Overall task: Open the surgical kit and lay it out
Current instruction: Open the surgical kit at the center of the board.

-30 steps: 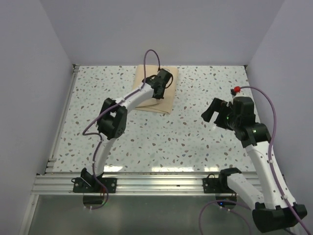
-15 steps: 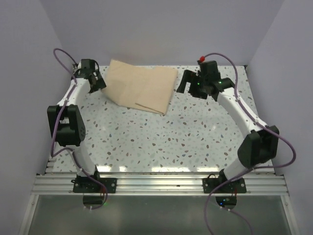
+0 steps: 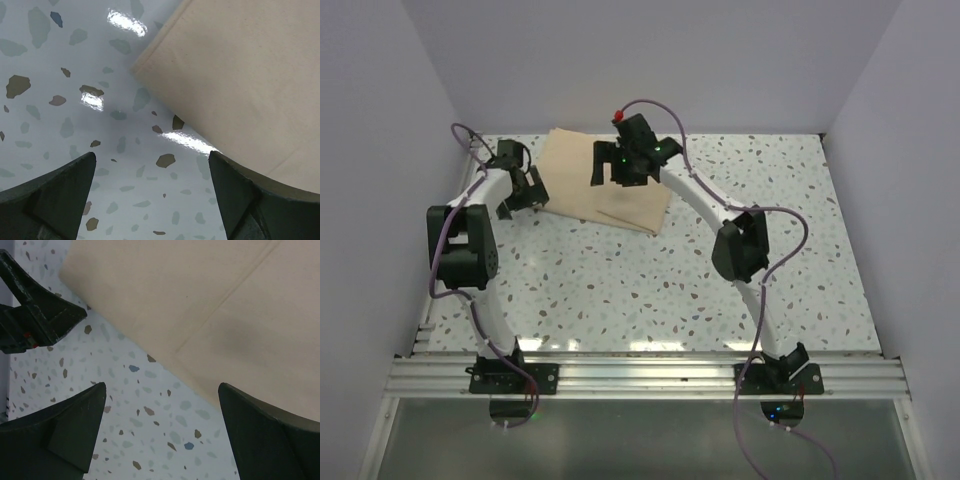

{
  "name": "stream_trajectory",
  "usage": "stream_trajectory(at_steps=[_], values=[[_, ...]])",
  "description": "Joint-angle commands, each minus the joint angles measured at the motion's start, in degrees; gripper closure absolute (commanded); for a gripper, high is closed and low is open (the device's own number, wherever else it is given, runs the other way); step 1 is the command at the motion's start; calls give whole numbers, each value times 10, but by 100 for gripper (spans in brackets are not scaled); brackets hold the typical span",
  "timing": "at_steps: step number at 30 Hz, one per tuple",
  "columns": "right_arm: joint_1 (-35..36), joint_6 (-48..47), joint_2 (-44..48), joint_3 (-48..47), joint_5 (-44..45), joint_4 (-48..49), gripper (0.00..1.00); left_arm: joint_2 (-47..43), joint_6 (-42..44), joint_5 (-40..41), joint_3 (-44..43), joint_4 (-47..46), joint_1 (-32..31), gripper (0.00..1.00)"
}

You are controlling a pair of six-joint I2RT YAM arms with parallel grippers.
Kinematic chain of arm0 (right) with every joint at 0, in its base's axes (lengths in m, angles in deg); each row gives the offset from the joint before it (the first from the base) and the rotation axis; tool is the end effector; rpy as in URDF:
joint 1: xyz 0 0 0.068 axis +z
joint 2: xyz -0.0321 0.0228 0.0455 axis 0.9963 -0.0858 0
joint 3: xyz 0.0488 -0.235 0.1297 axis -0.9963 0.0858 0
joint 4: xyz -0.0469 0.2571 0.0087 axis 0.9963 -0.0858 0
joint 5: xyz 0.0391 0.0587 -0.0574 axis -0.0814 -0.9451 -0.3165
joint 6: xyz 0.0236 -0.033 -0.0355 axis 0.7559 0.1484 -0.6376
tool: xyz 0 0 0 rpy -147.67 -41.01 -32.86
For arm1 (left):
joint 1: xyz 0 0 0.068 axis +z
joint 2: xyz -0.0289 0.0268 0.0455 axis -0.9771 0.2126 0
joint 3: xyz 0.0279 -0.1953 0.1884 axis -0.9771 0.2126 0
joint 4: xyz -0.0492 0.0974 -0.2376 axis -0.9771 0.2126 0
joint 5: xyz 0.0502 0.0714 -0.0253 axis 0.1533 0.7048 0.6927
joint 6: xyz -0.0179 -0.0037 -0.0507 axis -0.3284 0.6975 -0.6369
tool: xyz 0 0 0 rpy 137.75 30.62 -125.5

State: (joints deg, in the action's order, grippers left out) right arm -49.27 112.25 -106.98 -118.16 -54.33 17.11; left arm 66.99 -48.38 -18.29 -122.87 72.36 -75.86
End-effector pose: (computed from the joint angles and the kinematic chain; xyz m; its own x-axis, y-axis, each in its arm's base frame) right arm 0.4327 0.3172 0.2780 -0.8036 0.0250 -0.5946 -0.2898 0.8562 0.4277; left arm 0.4151 0.0196 0.1974 -0.7518 -0.4534 -0.4788 -0.4845 0.8723 -0.0653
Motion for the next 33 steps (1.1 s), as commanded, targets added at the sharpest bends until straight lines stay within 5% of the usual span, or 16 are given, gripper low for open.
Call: stream_trajectory(at_steps=[1, 18, 21, 24, 33], values=[[18, 10, -58, -85, 22, -42, 2, 26, -15, -43, -16, -12, 18, 3], [80, -25, -169, -109, 195, -21, 2, 33, -32, -112, 41, -45, 23, 16], [79, -19, -178, -113, 208, -19, 12, 28, -32, -120, 48, -48, 25, 17], [77, -9, -177, -105, 212, -17, 39, 28, -32, -125, 52, -49, 27, 18], [71, -8, -169, -88, 209, -16, 86, 40, -32, -142, 51, -52, 27, 22]])
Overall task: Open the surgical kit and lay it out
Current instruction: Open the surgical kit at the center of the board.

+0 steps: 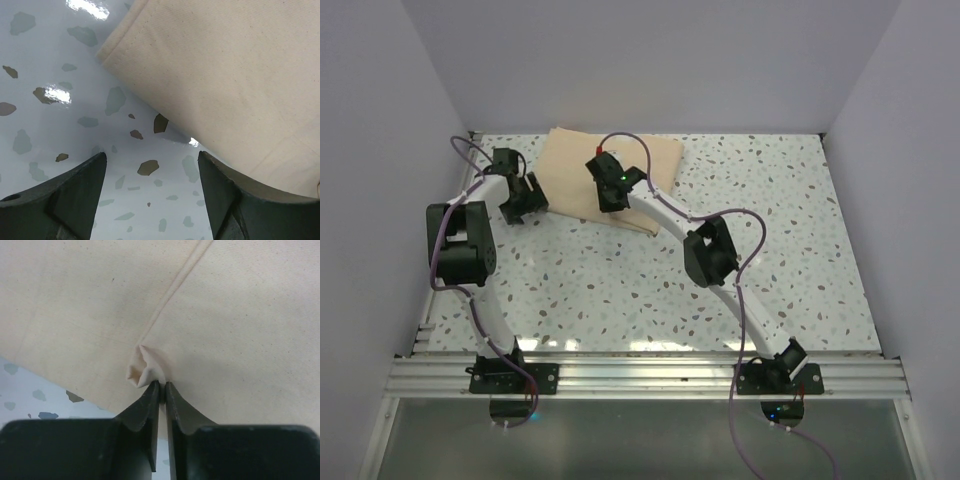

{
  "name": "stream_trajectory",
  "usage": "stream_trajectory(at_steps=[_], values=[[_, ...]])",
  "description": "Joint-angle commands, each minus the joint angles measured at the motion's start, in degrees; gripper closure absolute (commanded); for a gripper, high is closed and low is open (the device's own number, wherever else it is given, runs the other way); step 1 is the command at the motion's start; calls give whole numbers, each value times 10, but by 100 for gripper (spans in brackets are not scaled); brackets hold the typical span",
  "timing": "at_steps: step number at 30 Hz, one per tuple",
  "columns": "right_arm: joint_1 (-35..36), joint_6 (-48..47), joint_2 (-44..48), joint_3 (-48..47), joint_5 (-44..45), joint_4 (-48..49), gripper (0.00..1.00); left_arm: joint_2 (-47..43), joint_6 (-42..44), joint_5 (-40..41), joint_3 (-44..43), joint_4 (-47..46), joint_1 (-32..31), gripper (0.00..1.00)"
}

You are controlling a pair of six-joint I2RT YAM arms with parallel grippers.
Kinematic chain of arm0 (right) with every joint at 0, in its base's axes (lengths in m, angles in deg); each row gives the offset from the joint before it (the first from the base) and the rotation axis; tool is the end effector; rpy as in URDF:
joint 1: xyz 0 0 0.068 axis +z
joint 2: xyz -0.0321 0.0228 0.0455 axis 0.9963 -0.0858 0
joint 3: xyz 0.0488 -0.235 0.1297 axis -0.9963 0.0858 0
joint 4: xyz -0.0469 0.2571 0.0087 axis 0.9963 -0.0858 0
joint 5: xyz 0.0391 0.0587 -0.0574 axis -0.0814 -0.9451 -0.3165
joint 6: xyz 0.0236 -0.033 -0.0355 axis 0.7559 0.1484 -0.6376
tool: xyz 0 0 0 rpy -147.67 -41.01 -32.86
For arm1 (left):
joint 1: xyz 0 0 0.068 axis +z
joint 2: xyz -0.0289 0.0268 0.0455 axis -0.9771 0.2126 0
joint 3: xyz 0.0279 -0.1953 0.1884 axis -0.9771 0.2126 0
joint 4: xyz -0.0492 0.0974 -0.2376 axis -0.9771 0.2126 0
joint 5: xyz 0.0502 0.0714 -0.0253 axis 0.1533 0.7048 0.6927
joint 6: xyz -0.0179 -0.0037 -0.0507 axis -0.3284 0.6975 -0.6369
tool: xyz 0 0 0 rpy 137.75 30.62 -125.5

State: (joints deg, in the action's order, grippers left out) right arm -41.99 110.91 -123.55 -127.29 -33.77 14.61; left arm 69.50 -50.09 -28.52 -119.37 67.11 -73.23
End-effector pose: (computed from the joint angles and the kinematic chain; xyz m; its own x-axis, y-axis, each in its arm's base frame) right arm 0.4230 0.3839 0.1717 -0.7788 -0.0997 -0.6193 -0.2140 0.9703 0.1129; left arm 0.4158 0.0324 0.1664 -0.7566 -0.5224 -0.3933 -0.4772 0.8523 -0.2142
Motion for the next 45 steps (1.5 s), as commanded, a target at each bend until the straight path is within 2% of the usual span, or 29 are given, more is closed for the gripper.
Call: stream_trajectory(at_steps=[1, 3, 7, 9, 12, 14, 15, 16, 18, 19, 22, 26, 28, 29, 32, 36, 40, 43, 45], values=[[-4, 5, -1, 5, 4, 9, 90, 15, -15, -39, 16, 1, 1, 22], [-4, 3, 2, 9, 4, 10, 100, 15, -15, -39, 16, 1, 1, 23], [-7, -1, 25, 19, 11, 17, 100, 11, -13, -31, 15, 3, 1, 23], [-13, -6, 67, 52, 16, 33, 100, 8, -13, -27, 12, 5, 1, 24], [-30, -7, 164, 146, 25, 73, 100, 7, -13, -27, 4, 9, 1, 24], [-40, 0, 221, 250, 43, 96, 100, 7, -13, -30, -2, 14, 0, 26], [-51, 3, 285, 287, 50, 118, 100, 4, -13, -30, -6, 15, 1, 26], [-58, 7, 314, 360, 55, 126, 100, 2, -13, -32, -8, 16, 1, 27], [-82, 23, 397, 429, 68, 139, 100, -5, -14, -35, -11, 18, 0, 27], [-91, 38, 426, 494, 74, 139, 100, -8, -14, -35, -14, 19, -1, 28], [-122, 55, 510, 615, 103, 147, 100, -21, -15, -29, -18, 26, -10, 28], [-152, 74, 562, 699, 135, 133, 100, -39, -15, -18, -18, 36, -34, 28], [-168, 90, 559, 702, 147, 104, 83, -49, -15, -9, -17, 43, -54, 28], [-175, 96, 555, 700, 157, 68, 42, -57, -15, -6, -15, 44, -62, 28], [-188, 122, 548, 691, 197, 11, 2, -77, -14, 0, 1, 49, -85, 28], [-219, 131, 571, 686, 234, -19, 1, -112, -16, 0, 41, 45, -106, 27], [-220, 79, 603, 664, 250, 7, 2, -149, -23, -6, 90, 33, -115, 27], [-222, 16, 617, 659, 151, 111, 2, -179, -27, -10, 126, 19, -118, 26], [-223, 2, 590, 641, 99, 157, 4, -202, -29, -14, 146, 12, -120, 26]])
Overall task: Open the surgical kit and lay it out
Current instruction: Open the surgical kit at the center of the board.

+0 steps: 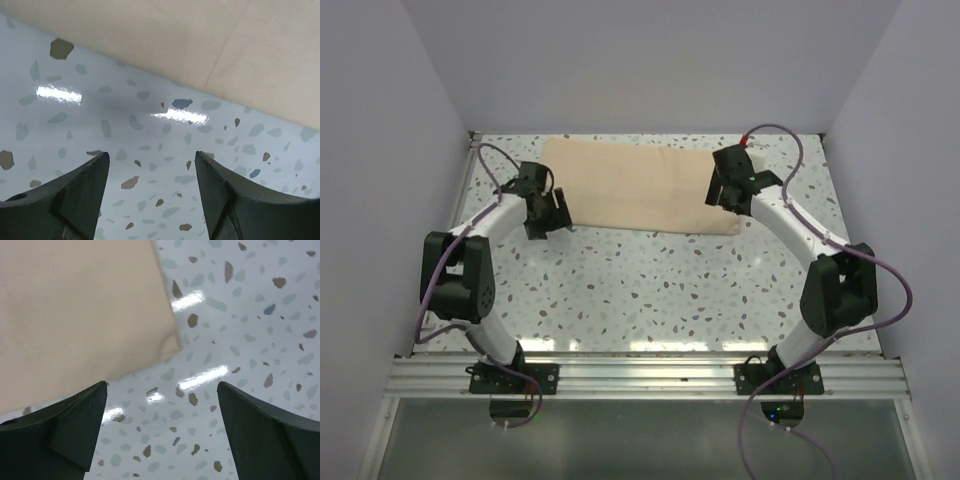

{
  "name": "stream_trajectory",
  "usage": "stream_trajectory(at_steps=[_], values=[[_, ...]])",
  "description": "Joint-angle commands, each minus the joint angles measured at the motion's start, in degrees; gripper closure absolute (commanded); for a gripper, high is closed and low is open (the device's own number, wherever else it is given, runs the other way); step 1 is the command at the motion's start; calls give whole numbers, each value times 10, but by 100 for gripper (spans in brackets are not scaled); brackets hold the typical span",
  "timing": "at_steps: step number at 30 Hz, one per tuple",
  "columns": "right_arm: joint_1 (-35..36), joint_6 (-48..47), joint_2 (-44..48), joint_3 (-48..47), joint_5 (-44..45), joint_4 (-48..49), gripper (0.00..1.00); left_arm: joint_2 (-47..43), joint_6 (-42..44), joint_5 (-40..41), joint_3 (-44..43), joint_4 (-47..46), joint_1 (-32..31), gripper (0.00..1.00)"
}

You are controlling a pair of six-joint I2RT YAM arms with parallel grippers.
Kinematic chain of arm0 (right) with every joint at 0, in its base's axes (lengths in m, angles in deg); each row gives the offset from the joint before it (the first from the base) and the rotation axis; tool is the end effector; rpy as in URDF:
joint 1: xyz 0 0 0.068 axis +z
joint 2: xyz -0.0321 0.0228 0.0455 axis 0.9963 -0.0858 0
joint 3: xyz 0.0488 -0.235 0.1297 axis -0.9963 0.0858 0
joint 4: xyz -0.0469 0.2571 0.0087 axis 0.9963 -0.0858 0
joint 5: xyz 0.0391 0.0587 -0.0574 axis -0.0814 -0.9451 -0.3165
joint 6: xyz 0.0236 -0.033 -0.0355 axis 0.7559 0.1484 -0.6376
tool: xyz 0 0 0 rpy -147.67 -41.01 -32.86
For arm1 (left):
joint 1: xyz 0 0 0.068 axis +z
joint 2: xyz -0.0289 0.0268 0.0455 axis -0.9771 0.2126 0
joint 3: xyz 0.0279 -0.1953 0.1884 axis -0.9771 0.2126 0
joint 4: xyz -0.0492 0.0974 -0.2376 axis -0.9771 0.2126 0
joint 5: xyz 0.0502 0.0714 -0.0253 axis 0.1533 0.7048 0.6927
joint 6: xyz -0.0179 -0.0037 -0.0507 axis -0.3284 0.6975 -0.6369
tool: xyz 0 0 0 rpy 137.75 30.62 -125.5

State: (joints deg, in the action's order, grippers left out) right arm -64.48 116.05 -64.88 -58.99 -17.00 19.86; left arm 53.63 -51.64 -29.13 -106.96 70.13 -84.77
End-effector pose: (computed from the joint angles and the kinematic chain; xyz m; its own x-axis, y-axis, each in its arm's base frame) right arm 0.3317 0.1052 0.2712 -0.6849 0.2477 -0.6853 0.3967 0.9156 -0.0655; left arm 0.3503 -0.0439 0.2026 -0.8368 -0.3856 -0.3888 -0.3139 0.9196 -0.2364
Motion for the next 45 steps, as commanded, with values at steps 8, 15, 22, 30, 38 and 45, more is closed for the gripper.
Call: stream_trajectory(at_steps=[8, 15, 22, 30, 38, 45], values=[[-46, -62, -229, -322, -92, 50, 34, -95, -1, -15, 36, -7, -5, 26], [-103, -46, -442, -601, -149, -14, 51, -118, 2, -12, 53, -1, -5, 26], [-133, -39, -509, -663, -166, 44, 56, -94, -16, -18, 74, -25, -5, 26], [-149, -59, -560, -696, -153, 67, 56, -40, -21, -20, 51, -38, -5, 26], [-154, -59, -595, -708, -141, 79, 53, 5, -10, -21, 13, -31, -6, 26], [-156, -61, -608, -707, -122, 85, 47, 22, 12, -12, -10, -16, -4, 26]])
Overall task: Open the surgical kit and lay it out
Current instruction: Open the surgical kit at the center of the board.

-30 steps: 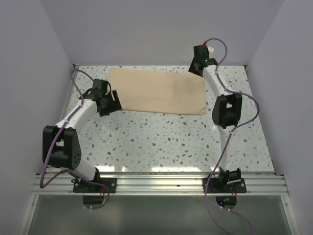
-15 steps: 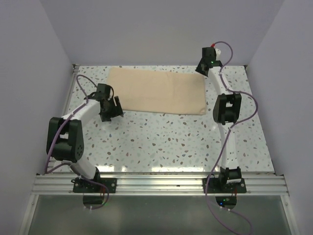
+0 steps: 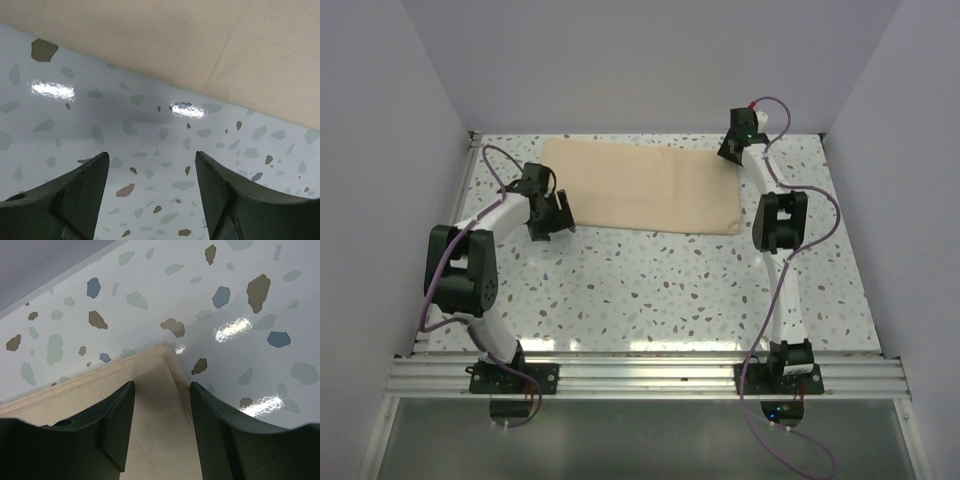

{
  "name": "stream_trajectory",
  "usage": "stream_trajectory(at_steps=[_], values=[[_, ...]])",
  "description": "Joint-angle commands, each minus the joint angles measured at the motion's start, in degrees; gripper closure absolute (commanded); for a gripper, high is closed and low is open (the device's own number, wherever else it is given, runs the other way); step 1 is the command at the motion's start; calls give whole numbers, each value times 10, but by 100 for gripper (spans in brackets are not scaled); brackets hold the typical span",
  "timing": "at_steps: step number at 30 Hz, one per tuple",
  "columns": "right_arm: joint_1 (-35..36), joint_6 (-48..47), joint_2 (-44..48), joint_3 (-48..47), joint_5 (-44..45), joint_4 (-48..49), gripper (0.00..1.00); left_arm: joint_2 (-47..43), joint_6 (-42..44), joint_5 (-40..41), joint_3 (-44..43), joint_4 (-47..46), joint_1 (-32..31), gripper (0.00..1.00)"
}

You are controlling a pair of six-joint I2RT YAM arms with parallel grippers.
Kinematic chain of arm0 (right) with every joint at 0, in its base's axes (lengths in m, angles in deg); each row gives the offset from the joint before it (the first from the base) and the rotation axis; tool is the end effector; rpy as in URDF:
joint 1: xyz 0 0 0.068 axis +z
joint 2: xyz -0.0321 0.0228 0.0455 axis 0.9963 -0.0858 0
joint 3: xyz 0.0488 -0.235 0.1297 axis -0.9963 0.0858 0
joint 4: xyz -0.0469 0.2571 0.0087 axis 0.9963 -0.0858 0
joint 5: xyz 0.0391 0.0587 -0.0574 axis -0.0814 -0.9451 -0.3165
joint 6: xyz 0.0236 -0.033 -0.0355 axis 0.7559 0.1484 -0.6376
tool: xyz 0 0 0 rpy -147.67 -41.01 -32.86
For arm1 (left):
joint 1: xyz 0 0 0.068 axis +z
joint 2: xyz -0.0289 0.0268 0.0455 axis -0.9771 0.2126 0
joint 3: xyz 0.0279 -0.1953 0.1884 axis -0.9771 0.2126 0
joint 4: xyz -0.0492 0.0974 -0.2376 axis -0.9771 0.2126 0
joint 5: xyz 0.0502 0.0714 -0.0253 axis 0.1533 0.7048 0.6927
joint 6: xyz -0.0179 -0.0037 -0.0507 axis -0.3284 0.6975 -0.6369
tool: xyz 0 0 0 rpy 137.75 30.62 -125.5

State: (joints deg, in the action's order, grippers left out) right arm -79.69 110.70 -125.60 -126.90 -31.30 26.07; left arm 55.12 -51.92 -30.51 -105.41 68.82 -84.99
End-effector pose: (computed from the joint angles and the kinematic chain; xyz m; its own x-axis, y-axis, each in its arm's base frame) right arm 0.5870 0.0453 0.1640 -0.5596 0.4000 -0.7258 0.4252 0.8903 0.1627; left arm 0.3496 -0.0461 0.1873 -0.8529 -0.3844 -0.3532 -0.3126 0.9180 -0.2442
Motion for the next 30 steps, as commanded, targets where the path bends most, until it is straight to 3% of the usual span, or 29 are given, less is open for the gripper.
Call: stream_trajectory(at_steps=[1, 22, 30], values=[[-4, -8, -3, -28, 20, 25, 48, 9, 15, 2, -28, -2, -2, 26], [-3, -21, 11, -17, 25, 30, 73, 19, 24, -8, -25, -10, -1, 26], [-1, -12, 7, -3, 21, 24, 75, 7, 30, -3, -17, -6, -1, 26]])
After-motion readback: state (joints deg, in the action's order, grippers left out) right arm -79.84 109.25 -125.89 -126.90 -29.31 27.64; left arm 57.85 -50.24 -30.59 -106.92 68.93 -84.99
